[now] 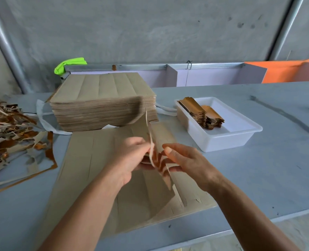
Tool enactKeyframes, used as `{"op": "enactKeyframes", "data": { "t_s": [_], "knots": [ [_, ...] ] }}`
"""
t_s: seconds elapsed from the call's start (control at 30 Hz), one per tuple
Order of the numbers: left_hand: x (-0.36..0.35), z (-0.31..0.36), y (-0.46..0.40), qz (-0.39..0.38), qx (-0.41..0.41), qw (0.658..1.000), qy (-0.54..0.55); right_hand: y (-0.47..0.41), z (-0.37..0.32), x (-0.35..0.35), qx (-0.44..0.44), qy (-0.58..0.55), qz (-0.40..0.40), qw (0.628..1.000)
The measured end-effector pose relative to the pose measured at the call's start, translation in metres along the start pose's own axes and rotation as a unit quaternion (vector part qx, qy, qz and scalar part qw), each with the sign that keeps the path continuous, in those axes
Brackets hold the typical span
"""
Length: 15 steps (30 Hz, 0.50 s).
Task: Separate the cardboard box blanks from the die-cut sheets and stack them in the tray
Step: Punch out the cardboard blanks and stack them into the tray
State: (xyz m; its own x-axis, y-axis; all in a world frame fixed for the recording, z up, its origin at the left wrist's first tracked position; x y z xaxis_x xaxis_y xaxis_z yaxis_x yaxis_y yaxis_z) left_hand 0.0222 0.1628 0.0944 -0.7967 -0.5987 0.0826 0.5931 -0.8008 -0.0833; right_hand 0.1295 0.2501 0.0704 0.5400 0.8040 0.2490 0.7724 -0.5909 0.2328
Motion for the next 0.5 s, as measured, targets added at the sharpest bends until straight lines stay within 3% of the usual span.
{"op": "enactKeyframes", "data": {
  "t_s": [0.2, 0.4, 0.5],
  "knots": [
    [-0.029, -0.016, 0.009, -0.057, -0.014, 0.998, 0.027, -0.006, 0.013, -0.006, -0.080, -0.180, -0.045, 0.979],
    [-0.050, -0.044, 0.021, -0.197, -0.026, 0.973, -0.115, -0.008, 0.034, 0.008, -0.147, -0.248, -0.094, 0.953],
    [-0.060, -0.044, 0.025, -0.226, -0.054, 0.962, -0.144, -0.010, 0.038, 0.011, -0.143, -0.259, -0.114, 0.948]
  ]
}}
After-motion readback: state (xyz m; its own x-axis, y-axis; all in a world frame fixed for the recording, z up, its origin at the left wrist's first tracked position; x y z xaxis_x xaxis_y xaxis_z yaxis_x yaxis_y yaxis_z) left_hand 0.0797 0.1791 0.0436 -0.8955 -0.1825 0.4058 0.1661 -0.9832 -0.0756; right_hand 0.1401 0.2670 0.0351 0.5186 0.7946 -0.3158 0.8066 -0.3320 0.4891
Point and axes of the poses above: each hand's wrist, its own y-axis away from the middle knuckle, its own x-axis out of the back of the hand, z = x × y, the point moved 8 cm from there along -y, towards the middle knuckle, and after that the axes turned 13 degrees about -x, right-handed, at the moved point
